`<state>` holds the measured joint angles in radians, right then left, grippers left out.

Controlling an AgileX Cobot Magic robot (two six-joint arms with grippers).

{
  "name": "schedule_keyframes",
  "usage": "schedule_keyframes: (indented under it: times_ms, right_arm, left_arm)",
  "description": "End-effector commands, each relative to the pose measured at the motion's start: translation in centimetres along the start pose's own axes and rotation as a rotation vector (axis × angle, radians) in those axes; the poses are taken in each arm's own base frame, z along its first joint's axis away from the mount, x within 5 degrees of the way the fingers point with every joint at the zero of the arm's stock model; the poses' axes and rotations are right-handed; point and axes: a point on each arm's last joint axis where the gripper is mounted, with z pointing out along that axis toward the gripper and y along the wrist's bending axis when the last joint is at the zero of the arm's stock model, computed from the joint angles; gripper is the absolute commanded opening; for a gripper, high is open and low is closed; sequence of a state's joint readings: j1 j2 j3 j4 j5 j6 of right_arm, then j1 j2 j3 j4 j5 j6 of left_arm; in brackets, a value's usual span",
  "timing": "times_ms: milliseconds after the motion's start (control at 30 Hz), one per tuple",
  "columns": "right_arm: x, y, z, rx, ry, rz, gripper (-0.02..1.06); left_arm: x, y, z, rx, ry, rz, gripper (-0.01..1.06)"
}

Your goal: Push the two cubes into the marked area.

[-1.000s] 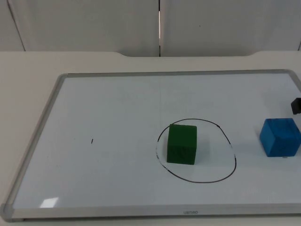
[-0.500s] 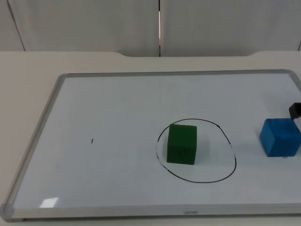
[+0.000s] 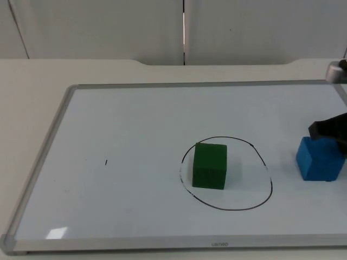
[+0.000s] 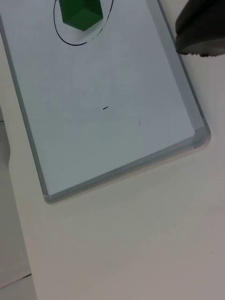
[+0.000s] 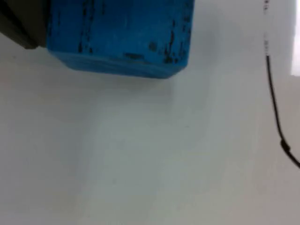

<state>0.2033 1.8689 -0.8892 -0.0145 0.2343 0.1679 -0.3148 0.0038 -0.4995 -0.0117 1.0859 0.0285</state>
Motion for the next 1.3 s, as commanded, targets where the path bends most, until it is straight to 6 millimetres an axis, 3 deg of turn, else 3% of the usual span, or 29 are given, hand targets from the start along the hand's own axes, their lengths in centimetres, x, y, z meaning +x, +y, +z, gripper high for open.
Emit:
schedule_keyframes:
  times_ms: [0,200,567,1267]
  right_arm:
    - [-0.3,0.3,-0.1,-0.006,-0.021,0.014,0.00]
    - [-0.3,0.5,-0.1,-0.010,-0.024,0.013,0.00]
    - [-0.1,3.1,-0.2,-0.056,-0.056,-0.032,0.00]
    - [0.5,3.0,0.1,-0.051,0.016,0.012,0.00]
  left_arm:
    - [0.0,0.0,0.1,-0.007,-0.009,-0.003,0.00]
    - [0.0,0.0,0.1,-0.007,-0.009,-0.003,0.00]
    - [0.0,0.0,0.1,-0.007,-0.009,-0.003,0.00]
    - [0.0,0.0,0.1,-0.007,-0.009,-0.003,0.00]
